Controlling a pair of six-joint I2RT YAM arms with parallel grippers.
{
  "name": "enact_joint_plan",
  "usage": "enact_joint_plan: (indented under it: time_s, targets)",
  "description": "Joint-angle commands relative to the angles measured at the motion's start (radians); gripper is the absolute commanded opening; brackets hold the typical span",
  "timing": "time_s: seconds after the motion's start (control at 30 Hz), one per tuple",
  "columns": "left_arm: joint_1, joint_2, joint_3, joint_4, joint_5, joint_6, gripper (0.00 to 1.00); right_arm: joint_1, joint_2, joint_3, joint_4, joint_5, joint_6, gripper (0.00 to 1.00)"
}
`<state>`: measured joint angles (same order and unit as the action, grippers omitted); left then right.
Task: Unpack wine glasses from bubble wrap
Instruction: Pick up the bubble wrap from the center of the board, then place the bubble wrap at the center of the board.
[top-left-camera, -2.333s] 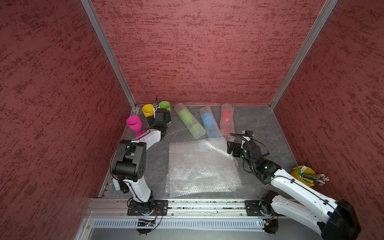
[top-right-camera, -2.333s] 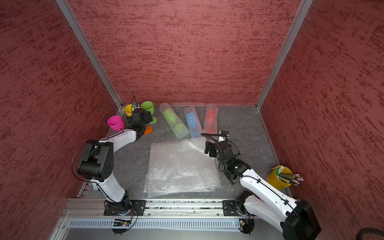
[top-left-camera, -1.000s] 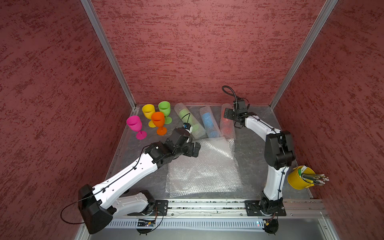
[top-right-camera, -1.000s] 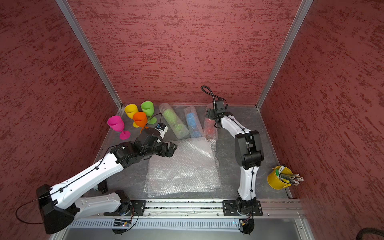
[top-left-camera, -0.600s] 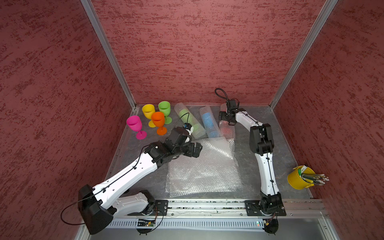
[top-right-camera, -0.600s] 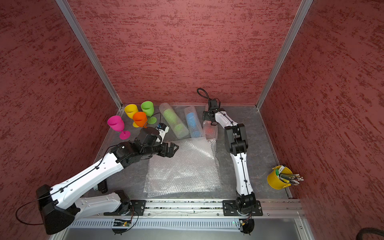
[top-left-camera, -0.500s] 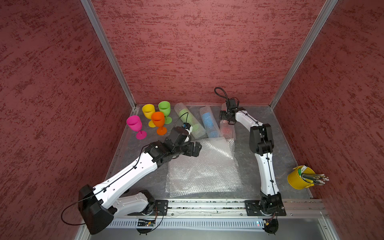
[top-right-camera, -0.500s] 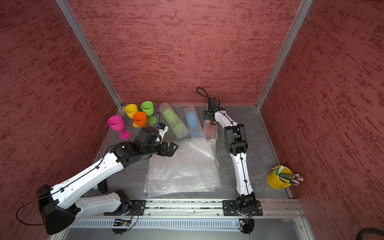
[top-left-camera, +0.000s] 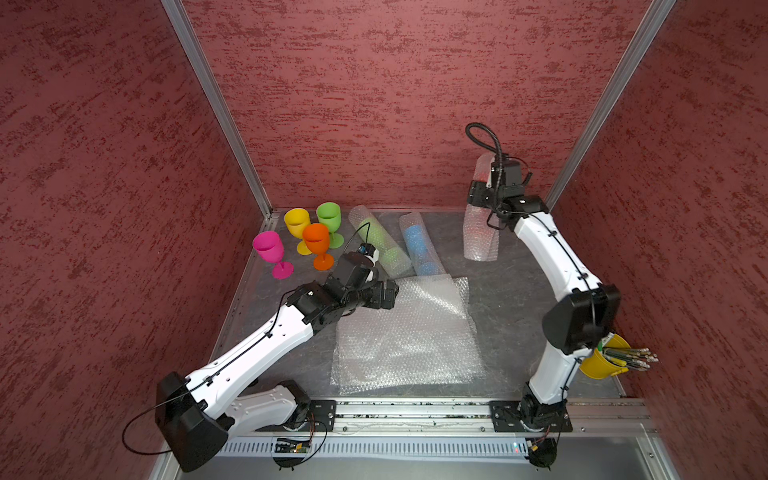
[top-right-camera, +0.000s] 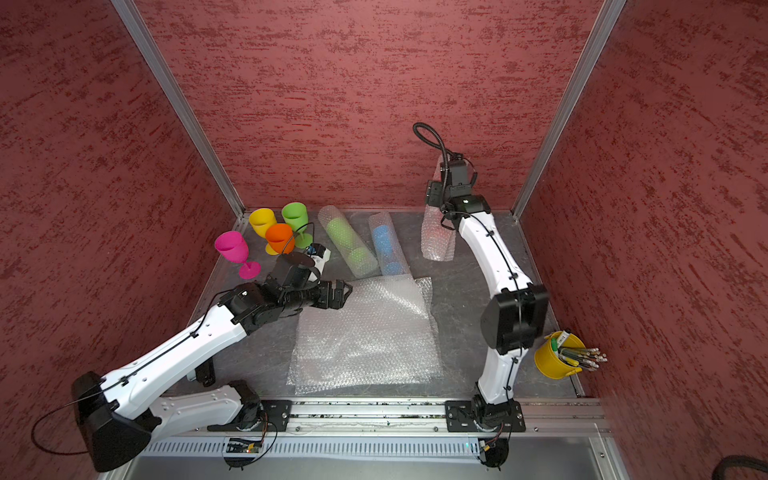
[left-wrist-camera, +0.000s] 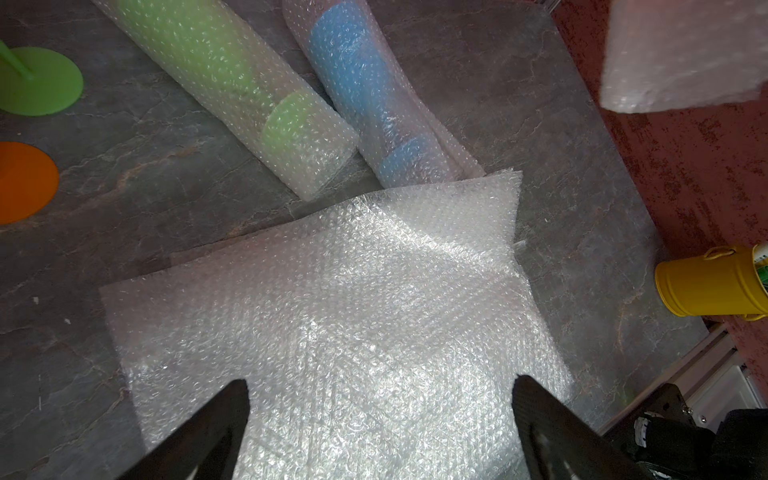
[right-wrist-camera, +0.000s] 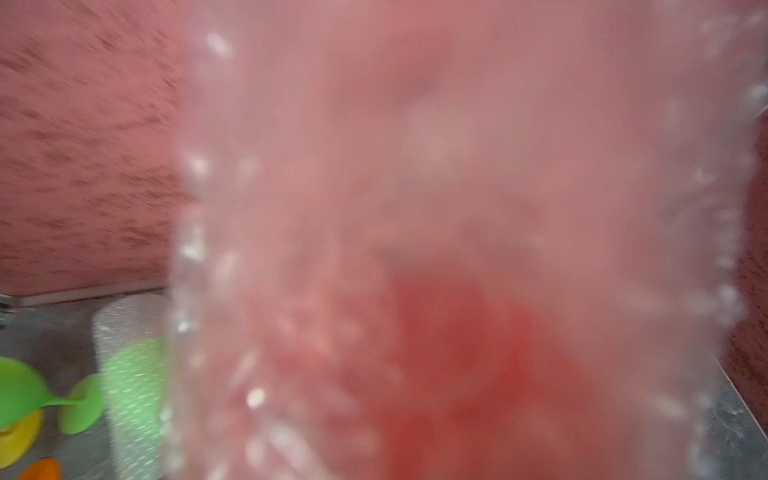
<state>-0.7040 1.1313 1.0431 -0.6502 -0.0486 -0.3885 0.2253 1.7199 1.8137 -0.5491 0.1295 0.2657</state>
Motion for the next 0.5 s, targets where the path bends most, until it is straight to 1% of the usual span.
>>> enact_joint_plan:
  time_s: [0.0, 0.1, 0.2, 0.3, 0.37, 0.47]
  targets:
    - [0.005, -0.039, -0.007, 0.01, -0.043, 0.006, 1.0, 0.063, -0.157, -0.199, 0.079, -0.178, 0.095, 0.76]
    - [0.005, -0.048, -0.002, -0.004, -0.055, 0.001, 1.0, 0.16, -0.326, -0.447, 0.188, -0.248, 0.184, 0.77]
    - [0.005, -0.064, 0.014, -0.028, -0.005, -0.033, 1.0, 0.29, -0.417, -0.66, 0.257, -0.222, 0.273, 0.78]
    - [0.005, -0.084, 0.011, -0.041, 0.026, -0.047, 1.0, 0.39, -0.472, -0.845, 0.349, -0.186, 0.387, 0.79]
    - [0.006, -0.095, 0.001, -0.042, 0.007, -0.024, 1.0, 0.436, -0.487, -0.929, 0.411, -0.164, 0.451, 0.79]
    - [0.023, -0.096, -0.012, -0.043, 0.0, -0.004, 1.0, 0.484, -0.459, -0.984, 0.47, -0.161, 0.51, 0.79]
